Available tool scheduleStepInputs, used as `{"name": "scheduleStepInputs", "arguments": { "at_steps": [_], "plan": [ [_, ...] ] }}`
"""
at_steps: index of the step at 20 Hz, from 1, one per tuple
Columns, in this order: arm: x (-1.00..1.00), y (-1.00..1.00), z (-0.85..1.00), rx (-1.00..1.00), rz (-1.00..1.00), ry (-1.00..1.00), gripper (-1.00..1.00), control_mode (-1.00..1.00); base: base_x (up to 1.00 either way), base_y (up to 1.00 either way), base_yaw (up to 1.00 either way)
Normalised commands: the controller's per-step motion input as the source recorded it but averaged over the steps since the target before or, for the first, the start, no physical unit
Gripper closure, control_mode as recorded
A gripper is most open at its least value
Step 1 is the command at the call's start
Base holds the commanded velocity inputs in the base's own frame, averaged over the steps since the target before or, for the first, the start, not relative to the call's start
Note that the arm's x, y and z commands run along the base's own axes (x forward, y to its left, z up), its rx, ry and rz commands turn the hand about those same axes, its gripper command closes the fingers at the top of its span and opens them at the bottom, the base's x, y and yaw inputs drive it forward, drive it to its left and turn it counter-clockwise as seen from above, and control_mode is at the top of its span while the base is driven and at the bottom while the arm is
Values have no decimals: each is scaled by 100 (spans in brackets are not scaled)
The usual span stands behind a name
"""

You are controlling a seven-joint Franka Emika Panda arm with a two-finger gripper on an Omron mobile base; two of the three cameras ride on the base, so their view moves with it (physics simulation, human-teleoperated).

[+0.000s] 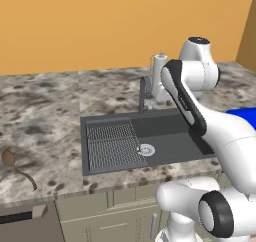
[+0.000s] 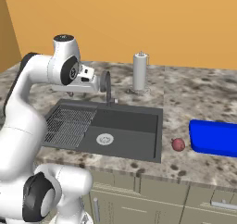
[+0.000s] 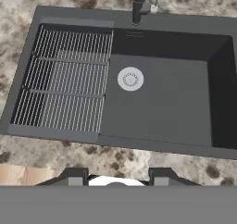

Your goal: Pick up all produce items and place them in the sink. Turn on the sink faucet to wash them. Then turn the sink off and put them in the tray.

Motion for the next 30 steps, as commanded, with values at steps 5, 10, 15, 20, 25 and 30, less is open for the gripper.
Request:
{"name": "scheduleStepInputs", "arguments": {
  "at_steps": [5,10,15,20,25,30],
  "plan": [
    [-18,-67,-23,18,-14,-1,-100,-100,0,0,0],
    [-23,-100,-61,17,-17,7,-100,-100,0,0,0],
    [0,-86,-67,-4,0,21,-100,-100,0,0,0],
    [0,-100,-34,-15,0,6,-100,-100,0,0,0],
    [3,-100,-30,-11,-1,8,-100,-100,0,0,0],
    [27,-97,-36,0,-11,12,-100,-100,0,0,0]
  ]
}}
